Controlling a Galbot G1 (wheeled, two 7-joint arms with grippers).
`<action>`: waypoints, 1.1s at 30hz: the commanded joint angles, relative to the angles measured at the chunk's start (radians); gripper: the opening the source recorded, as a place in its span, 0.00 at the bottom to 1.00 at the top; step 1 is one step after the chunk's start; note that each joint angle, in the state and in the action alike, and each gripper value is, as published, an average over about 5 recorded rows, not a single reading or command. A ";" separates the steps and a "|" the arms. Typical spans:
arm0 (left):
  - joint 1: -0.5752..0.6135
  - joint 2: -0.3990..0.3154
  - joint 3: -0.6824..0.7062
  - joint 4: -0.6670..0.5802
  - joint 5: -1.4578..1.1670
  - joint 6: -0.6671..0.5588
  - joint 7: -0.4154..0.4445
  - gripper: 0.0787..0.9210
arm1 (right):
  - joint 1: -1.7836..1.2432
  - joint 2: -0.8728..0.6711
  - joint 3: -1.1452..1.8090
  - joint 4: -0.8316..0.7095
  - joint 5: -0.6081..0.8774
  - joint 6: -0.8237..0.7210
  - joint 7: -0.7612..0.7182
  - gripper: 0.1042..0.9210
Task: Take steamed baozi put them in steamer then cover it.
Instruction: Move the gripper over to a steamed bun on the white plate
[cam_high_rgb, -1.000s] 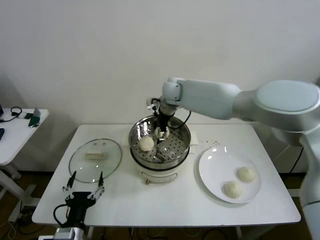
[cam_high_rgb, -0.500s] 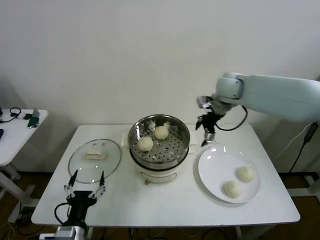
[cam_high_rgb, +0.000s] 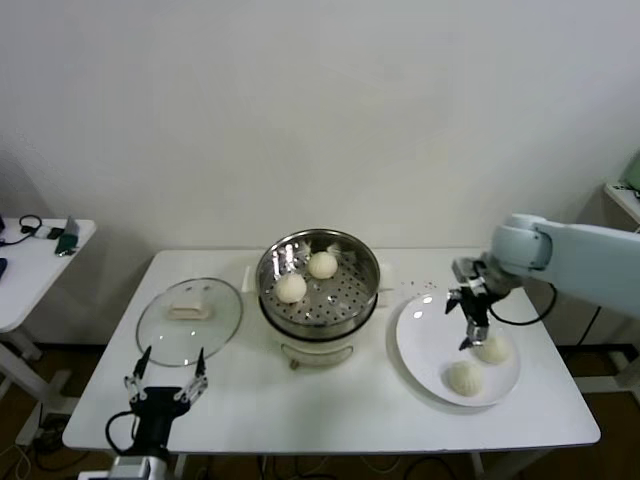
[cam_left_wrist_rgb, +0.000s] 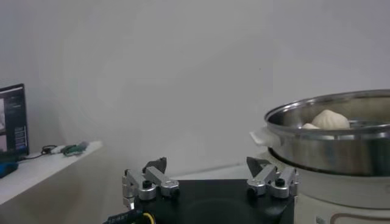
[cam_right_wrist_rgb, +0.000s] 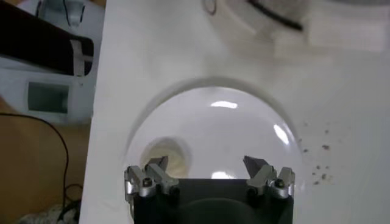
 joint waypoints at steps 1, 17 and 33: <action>0.000 -0.011 -0.001 0.016 0.006 -0.003 0.000 0.88 | -0.201 -0.070 0.089 -0.010 -0.126 0.003 0.013 0.88; 0.004 -0.020 -0.007 0.040 0.006 -0.008 -0.003 0.88 | -0.274 -0.010 0.118 -0.105 -0.158 0.013 0.005 0.88; 0.003 -0.022 -0.005 0.045 0.010 -0.009 -0.003 0.88 | -0.289 0.022 0.125 -0.119 -0.151 0.015 -0.013 0.86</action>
